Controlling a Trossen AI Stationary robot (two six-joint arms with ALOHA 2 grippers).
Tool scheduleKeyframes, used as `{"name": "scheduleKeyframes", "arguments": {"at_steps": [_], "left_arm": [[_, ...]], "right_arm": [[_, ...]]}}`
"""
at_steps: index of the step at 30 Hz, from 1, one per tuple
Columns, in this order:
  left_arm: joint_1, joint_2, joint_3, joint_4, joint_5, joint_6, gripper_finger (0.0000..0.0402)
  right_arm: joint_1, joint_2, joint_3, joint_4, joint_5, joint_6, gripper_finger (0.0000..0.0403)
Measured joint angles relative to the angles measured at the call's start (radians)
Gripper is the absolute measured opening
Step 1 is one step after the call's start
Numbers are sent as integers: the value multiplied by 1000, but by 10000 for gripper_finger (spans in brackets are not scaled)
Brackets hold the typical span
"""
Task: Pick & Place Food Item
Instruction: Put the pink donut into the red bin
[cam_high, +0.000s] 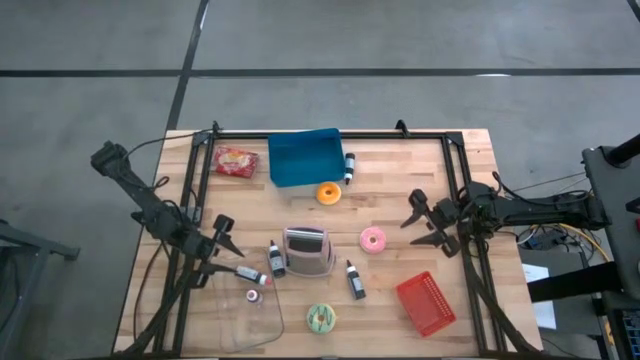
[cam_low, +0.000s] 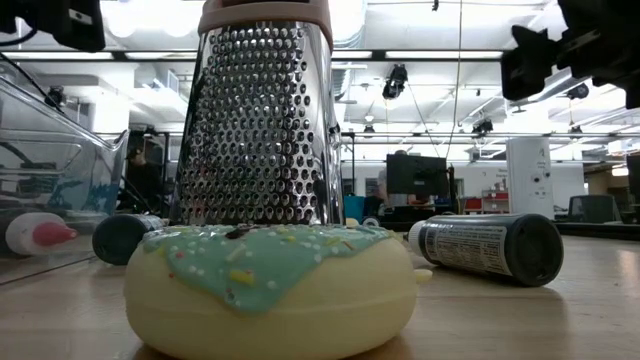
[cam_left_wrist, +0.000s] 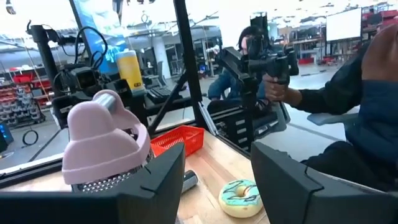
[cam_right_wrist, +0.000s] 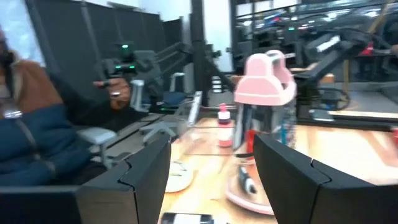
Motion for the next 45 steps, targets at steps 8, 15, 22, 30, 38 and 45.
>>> {"name": "scheduleKeyframes", "arguments": {"at_steps": [8, 15, 22, 30, 38, 45], "left_arm": [[9, -28, 2, -118, -104, -1, 185], [67, -32, 2, -120, -105, -13, 179], [169, -31, -7, -118, -90, -31, 177], [285, -31, -8, -102, -51, -7, 177], [289, -28, -8, -81, -140, -108, 177], [288, -8, -10, -85, -82, -159, 177]], "right_arm": [[-1, 17, 0, 26, -7, -27, 224], [-13, 130, 0, 125, -7, -58, 224], [-42, 343, 0, 327, -20, -62, 224], [-151, 605, 94, 438, -182, -91, 224], [-274, 750, 217, 548, -549, -51, 224], [-421, 588, 71, 565, -553, 1, 224]]}}
